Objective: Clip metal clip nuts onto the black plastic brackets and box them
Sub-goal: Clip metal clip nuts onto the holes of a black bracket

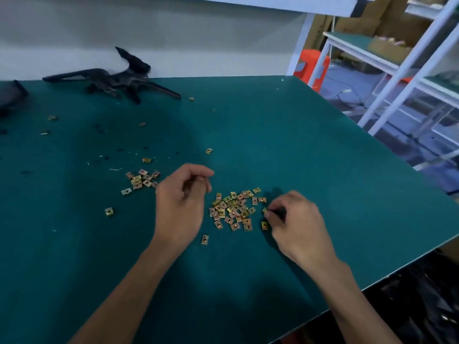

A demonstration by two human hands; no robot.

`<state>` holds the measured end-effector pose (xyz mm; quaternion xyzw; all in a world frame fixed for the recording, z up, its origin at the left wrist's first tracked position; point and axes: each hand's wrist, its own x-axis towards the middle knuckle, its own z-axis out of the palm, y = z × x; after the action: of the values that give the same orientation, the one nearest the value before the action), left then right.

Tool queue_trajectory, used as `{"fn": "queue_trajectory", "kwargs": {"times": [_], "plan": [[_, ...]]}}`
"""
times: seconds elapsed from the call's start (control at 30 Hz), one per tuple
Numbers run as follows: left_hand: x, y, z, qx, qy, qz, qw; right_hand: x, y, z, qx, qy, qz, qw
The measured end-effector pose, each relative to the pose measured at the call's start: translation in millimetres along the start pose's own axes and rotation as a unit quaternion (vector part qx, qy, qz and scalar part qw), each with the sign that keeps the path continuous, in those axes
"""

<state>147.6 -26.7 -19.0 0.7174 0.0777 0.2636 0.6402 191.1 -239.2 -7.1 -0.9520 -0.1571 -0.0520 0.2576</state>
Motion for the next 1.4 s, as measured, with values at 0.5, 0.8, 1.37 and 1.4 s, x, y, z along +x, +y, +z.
{"fn": "queue_trajectory", "kwargs": {"times": [0.5,0.8,1.37,1.4], "plan": [[6,-4,-18,-0.118,0.034,-0.011,0.992,36,-108,17,0.370,-0.005,-0.075,0.926],[32,-12,-45,-0.172,0.150,-0.028,0.973,114,-148,17,0.262,-0.259,-0.223,0.903],[34,-24,-37,-0.038,0.060,0.004,0.997,357,-212,188,-0.170,-0.185,-0.137,0.958],[35,-24,-37,-0.037,0.067,0.005,0.997,358,-216,187,-0.179,-0.173,-0.136,0.959]]}}
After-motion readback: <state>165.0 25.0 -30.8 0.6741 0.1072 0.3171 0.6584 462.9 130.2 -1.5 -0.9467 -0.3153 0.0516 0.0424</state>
